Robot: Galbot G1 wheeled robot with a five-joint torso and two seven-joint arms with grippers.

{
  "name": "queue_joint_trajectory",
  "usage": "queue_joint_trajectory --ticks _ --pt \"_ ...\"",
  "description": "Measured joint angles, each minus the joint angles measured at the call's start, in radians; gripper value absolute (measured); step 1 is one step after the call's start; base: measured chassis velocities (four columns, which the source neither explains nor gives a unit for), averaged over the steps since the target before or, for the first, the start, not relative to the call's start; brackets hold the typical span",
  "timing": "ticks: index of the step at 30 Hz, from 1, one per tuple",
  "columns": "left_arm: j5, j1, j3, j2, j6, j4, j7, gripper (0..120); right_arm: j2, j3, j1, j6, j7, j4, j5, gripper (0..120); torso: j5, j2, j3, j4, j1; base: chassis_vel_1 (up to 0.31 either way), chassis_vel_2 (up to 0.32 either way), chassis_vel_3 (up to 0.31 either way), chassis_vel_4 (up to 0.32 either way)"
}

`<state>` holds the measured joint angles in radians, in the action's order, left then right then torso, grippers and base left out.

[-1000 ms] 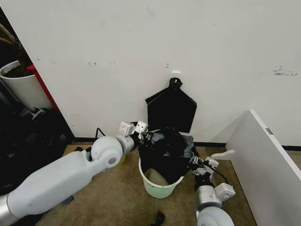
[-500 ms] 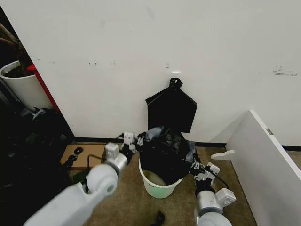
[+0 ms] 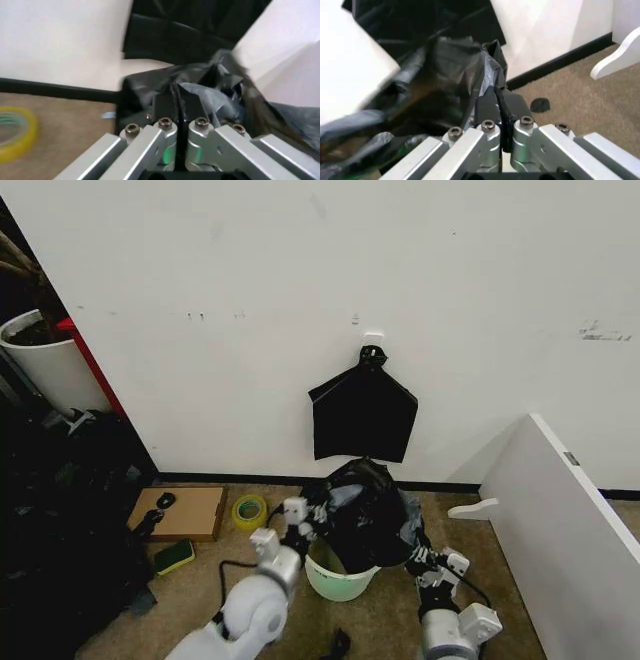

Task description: Place the garbage bag over the trash bin.

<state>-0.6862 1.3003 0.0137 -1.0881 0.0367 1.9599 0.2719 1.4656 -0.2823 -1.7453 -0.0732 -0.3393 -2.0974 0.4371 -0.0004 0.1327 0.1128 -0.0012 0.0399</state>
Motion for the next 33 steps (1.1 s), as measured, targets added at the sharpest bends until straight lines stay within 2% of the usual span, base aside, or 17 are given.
queue_joint_trajectory --ticks 4,9,11,14,22,24,27,33 --pt "0.016 0.04 0.026 0.022 -0.003 0.026 0.01 0 0.001 0.016 -0.001 0.026 -0.032 0.013 -0.032 0 -0.0002 0.0 0.0 -0.0004 0.0 0.0 0.0 0.0 0.0" --pt "0.034 0.092 0.055 0.052 -0.002 0.058 0.023 0 -0.006 0.043 0.005 0.117 -0.093 0.021 -0.064 0 -0.0001 0.0 0.0 -0.0003 0.0 0.0 0.0 0.0 0.0" --pt "0.04 0.11 0.062 0.069 0.008 0.062 0.037 0 -0.019 0.06 0.013 0.236 -0.15 0.003 -0.077 0 -0.0002 0.0 0.0 -0.0003 0.0 0.0 0.0 0.0 0.0" --pt "0.032 0.123 0.062 0.08 0.03 0.074 0.048 0 -0.035 0.068 0.013 0.304 -0.182 -0.023 -0.077 0 -0.0001 0.0 0.0 -0.0004 0.0 0.0 0.0 0.0 0.0" --pt "0.017 0.141 0.059 0.09 0.08 0.067 0.075 0 -0.067 0.085 0.01 0.4 -0.216 -0.046 -0.083 0 -0.0002 0.0 0.0 -0.0004 0.0 0.0 0.0 0.0 0.0" --pt "-0.018 0.142 0.059 0.098 0.111 0.068 0.098 0 -0.082 0.096 0.014 0.426 -0.222 -0.042 -0.086 0 -0.0001 0.0 0.0 -0.0004 0.0 0.0 0.0 0.0 0.0" --pt "-0.076 0.141 0.063 0.117 0.144 0.074 0.122 0 -0.099 0.113 0.033 0.454 -0.233 -0.028 -0.087 0 -0.0001 0.0 0.0 -0.0004 0.0 0.0 0.0 0.0 0.0" --pt "-0.101 0.145 0.073 0.171 0.183 0.106 0.13 0 -0.119 0.134 0.073 0.508 -0.257 -0.012 -0.084 0 0.0 0.0 0.0 -0.0003 0.0 0.0 0.0 0.0 0.0"
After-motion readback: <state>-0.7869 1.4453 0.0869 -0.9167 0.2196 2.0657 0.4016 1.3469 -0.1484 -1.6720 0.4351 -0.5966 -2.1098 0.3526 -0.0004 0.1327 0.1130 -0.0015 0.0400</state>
